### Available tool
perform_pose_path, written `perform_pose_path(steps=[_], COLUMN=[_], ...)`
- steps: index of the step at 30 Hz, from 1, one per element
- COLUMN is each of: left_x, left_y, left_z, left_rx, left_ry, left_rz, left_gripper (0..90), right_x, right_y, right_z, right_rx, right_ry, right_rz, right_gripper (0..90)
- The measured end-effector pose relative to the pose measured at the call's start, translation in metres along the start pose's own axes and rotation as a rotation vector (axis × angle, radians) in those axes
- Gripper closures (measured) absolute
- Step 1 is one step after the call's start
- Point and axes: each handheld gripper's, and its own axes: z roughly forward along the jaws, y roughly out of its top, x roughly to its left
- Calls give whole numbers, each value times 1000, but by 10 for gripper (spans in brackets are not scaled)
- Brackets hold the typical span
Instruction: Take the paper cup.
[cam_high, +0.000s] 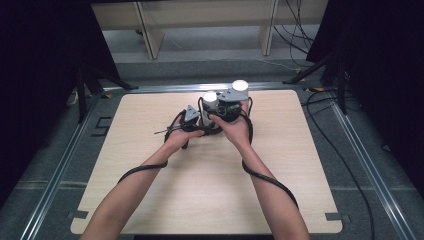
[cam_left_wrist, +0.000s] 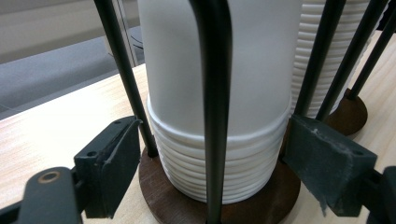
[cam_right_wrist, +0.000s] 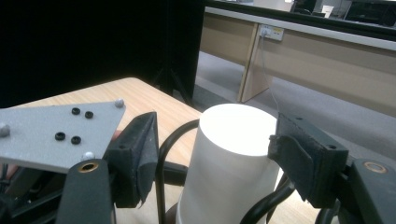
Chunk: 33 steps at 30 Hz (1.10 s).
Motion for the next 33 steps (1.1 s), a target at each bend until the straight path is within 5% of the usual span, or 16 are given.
perform_pose_path(steps=[24,30,31,33], left_x=[-2,-2,-2,-3], left_y=[2,2,2,2], left_z=[6,6,6,6], left_rx=[0,-1,-1,0], left_ry=[-9,-7,-7,-7], left_rz=[-15,-14,-14,-15], left_gripper=[197,198,199,199], right_x=[-3,-3,-4,-3], right_y=[-1,-3,-3,-4], right_z=[15,20,21,23], right_rx=[65,63,54,57], right_ry=[-56,-65,-79,-71], right_rz=[-34,-11,-41,-5], right_gripper=[295,292,293,293])
